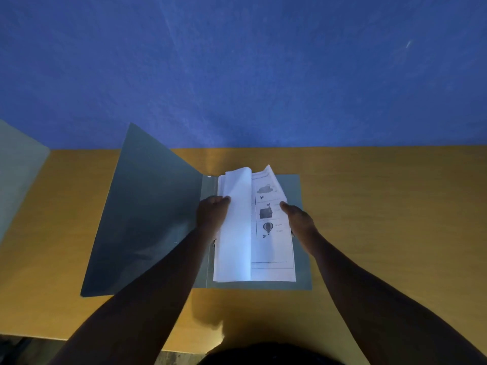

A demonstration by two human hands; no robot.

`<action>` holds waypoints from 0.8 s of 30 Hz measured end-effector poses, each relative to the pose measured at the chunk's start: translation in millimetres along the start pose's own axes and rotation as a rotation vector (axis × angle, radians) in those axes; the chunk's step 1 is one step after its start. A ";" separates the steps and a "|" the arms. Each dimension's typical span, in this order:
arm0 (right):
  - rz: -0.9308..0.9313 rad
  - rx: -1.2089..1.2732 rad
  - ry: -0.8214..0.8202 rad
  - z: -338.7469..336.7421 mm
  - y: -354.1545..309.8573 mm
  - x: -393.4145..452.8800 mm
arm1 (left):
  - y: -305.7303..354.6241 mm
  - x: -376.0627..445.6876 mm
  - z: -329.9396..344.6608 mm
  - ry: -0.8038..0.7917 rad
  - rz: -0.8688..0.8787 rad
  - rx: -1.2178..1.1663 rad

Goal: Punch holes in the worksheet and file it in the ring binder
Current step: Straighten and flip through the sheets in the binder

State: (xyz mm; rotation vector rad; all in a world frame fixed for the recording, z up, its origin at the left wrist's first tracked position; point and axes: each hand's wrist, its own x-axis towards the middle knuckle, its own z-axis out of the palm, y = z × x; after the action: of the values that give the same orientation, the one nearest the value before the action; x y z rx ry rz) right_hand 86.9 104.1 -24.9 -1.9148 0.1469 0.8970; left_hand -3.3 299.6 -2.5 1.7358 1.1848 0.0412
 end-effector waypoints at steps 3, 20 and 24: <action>-0.011 -0.082 0.017 0.6 2.3 1.3 | -1.9 9.6 -23.4 0.085 0.037 0.176; 0.013 -0.117 0.056 -0.2 4.5 -2.2 | -9.8 7.6 -22.4 0.199 0.304 0.108; 0.020 -0.029 0.026 -0.6 1.1 -6.6 | -8.9 5.6 -7.2 0.057 0.389 0.155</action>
State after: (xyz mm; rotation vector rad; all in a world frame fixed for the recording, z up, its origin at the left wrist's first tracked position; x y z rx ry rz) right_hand 82.0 101.3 -21.3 -1.9548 0.1696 0.8926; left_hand -10.2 308.9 -8.0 2.0937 0.8935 0.2396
